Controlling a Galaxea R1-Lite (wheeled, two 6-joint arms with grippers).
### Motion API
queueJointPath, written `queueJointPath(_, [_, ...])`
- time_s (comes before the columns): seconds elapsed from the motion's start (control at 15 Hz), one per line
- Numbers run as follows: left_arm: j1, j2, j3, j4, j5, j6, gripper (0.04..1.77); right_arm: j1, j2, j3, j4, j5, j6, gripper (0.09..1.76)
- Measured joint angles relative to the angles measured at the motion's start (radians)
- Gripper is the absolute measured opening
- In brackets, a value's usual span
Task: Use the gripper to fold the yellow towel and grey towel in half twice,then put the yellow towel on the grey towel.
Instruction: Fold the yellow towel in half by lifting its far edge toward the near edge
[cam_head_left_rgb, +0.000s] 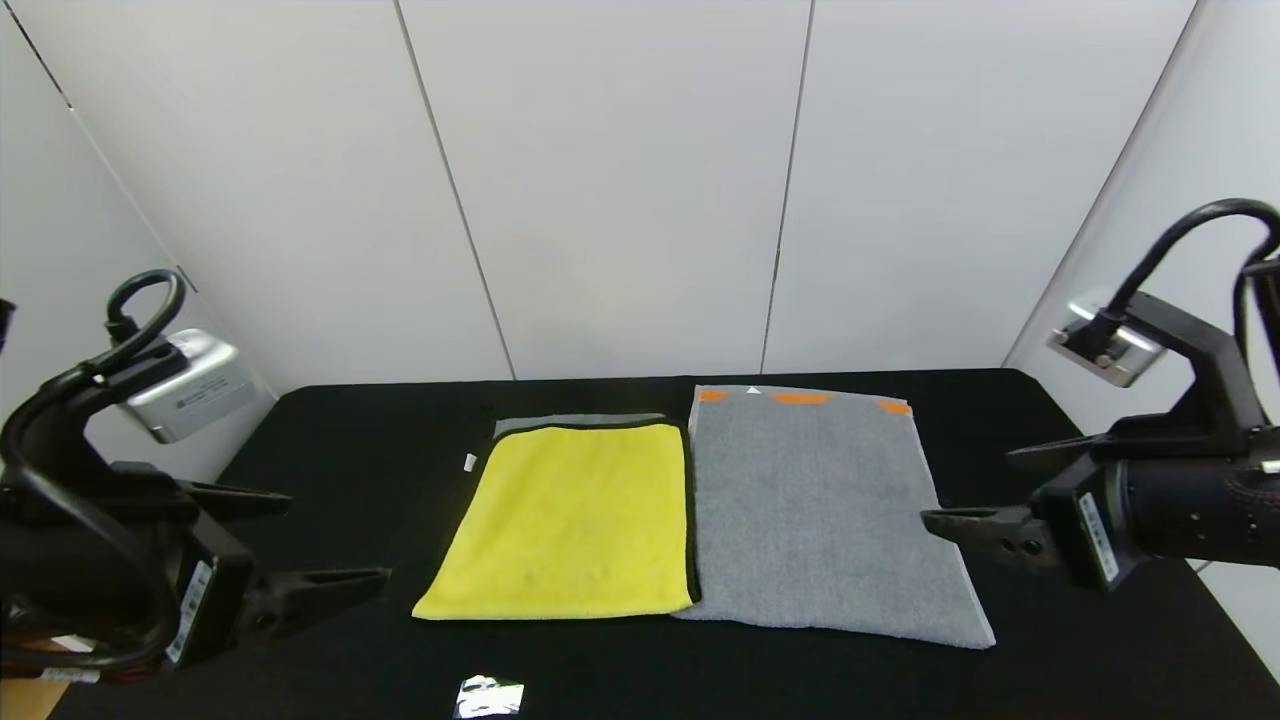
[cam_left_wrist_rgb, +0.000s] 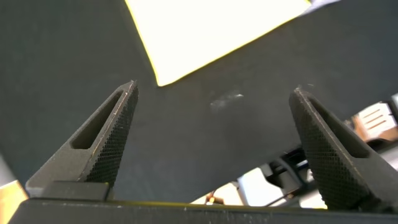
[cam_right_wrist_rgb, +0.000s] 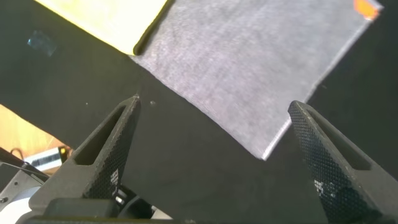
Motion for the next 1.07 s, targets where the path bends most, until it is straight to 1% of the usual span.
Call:
queueJointPath(0.27, [0.002,0.137,-0.067,-0.001,0.052,0.014,1.72,0.048,0.145,-0.101,0.0,0.0,0.005,1.71])
queueJointPath(0.47, [0.007,0.209,-0.086,-0.002,0.09,0.016,1.72,0.082,0.247,-0.181,0.001,-0.01,0.006,1.71])
queueJointPath(0.6, [0.009,0.236,-0.083,-0.001,0.096,0.015,1.72,0.104,0.302,-0.221,0.0,-0.026,0.011,1.71])
queueJointPath(0.8, [0.02,0.252,-0.074,-0.001,0.099,0.014,1.72,0.12,0.349,-0.252,0.003,-0.031,0.014,1.71])
queueJointPath(1.07, [0.037,0.267,-0.038,-0.007,0.1,0.014,1.72,0.18,0.445,-0.333,0.008,-0.065,0.021,1.71])
